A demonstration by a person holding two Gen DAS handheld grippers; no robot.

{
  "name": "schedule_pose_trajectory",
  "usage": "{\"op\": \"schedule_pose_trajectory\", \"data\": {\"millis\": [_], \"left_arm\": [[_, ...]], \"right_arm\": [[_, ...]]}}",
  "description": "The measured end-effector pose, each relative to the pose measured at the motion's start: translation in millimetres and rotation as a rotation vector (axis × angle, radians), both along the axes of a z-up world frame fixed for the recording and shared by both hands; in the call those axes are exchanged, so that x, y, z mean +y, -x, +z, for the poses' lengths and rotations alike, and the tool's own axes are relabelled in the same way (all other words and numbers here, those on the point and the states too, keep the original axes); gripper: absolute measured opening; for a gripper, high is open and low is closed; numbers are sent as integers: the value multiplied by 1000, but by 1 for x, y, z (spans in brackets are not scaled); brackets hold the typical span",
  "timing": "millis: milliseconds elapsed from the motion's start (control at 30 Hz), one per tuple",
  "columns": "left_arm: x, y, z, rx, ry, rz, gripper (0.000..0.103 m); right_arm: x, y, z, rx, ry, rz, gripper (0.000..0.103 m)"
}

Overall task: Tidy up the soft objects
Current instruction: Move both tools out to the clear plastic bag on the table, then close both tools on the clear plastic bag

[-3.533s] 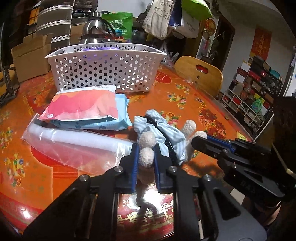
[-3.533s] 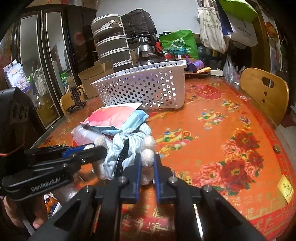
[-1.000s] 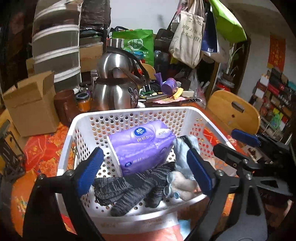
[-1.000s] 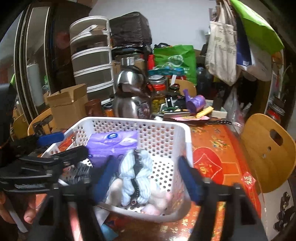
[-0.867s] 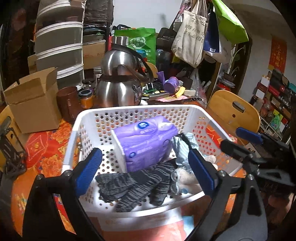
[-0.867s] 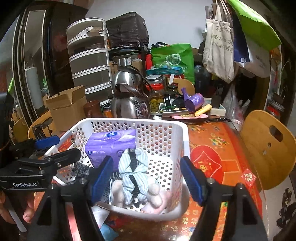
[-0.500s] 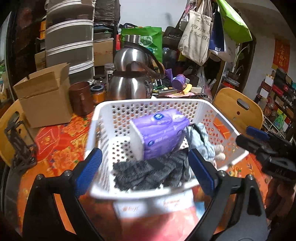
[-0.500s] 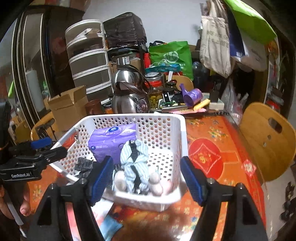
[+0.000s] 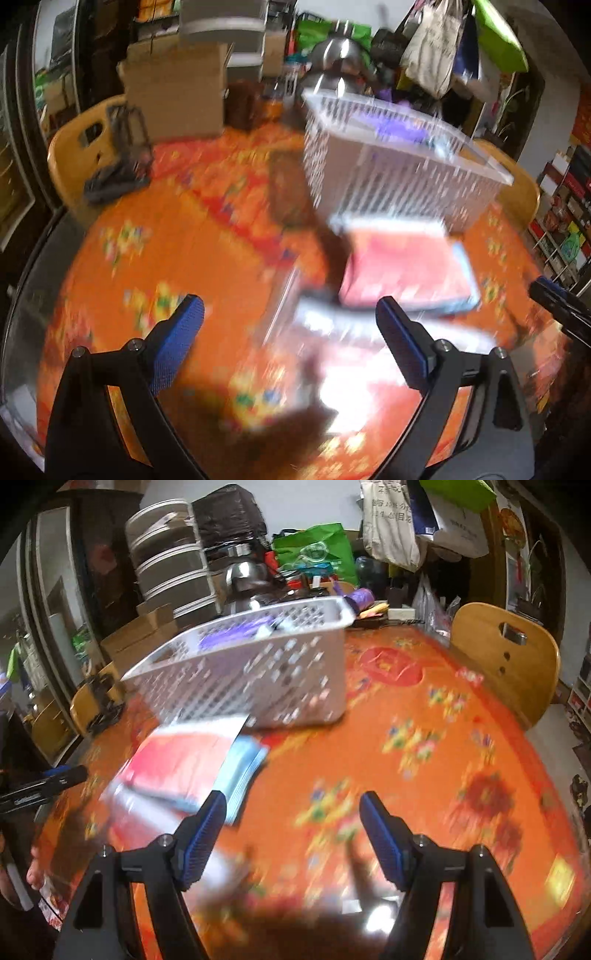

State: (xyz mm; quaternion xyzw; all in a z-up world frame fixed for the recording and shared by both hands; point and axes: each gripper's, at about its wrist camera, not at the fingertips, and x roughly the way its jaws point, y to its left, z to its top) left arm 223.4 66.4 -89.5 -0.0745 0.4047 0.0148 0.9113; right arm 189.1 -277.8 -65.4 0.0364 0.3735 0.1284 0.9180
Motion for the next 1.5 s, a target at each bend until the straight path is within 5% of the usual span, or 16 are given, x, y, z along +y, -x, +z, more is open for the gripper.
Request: {"op": "schedule_pose_trajectory", "data": {"millis": [200,467,733,833,1133,1500], "left_arm": [[5,1,-37,84,20,-29,93],[2,-13,-48,101,32,-67,93],[-12,-20,-50,87,-32,-109,93],[-17,-20,-51,76,-44,-124,80],[-24,-8,-46,13,-52,-158,12],[-19,10,-38,-58,-10,-159,7]], "right_arm": [[27,27,-30,56,9,75,74],[48,32,-46,59,67,80,68],[64,22,-47,52,132,136,47],[65,21,-47,53,135,151,43],[72,27,-49,18,149,182,27],[64,27,-45,12,96,197,11]]}}
